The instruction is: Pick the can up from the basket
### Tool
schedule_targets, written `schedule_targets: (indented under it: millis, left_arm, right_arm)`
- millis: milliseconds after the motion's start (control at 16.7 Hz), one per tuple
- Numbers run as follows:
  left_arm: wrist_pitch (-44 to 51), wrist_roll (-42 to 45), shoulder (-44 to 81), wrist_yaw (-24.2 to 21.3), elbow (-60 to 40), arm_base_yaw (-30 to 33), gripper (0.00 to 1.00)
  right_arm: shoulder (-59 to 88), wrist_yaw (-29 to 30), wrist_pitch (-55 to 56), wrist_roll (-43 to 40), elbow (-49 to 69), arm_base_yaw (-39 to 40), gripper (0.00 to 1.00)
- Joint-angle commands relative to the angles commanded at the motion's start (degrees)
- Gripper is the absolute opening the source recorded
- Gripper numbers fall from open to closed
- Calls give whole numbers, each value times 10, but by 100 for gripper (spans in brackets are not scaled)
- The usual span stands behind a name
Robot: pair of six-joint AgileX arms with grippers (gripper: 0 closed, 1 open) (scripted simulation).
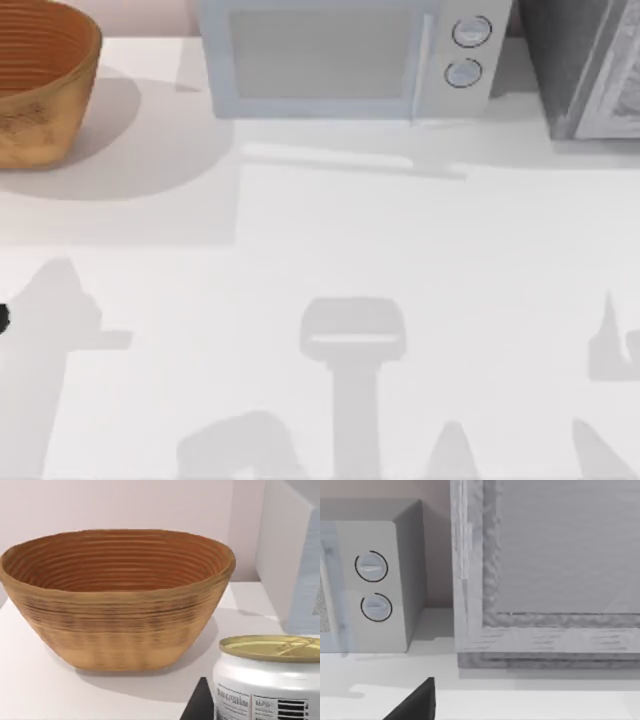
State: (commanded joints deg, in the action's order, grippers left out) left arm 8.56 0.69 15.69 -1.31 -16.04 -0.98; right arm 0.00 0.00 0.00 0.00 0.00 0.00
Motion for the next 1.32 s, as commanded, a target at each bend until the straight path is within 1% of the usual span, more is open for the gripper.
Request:
schedule_targets:
  millis: [180, 360, 840, 960, 1080, 1200, 1320]
  left_arm:
    - [-52, -7, -99, 5, 102, 6, 0]
    - [-81, -7, -150, 12, 154, 9, 0]
    - [-83, -4, -154, 14, 158, 7, 0]
    - [-73, 17, -149, 20, 134, -15, 0]
    - [-55, 56, -141, 30, 87, -56, 0]
    - [-34, 113, -133, 45, 16, -115, 0]
    - [-10, 183, -125, 63, -78, -190, 0]
  right_arm:
    - [0, 0, 0, 0, 0, 0, 100]
    - [0, 0, 0, 0, 0, 0, 100]
    - [0, 0, 0, 0, 0, 0, 100]
    - [0, 0, 0, 0, 0, 0, 100]
    - [0, 0, 0, 0, 0, 0, 100]
    - [0, 0, 0, 0, 0, 0, 100]
    - [0, 0, 0, 0, 0, 0, 100]
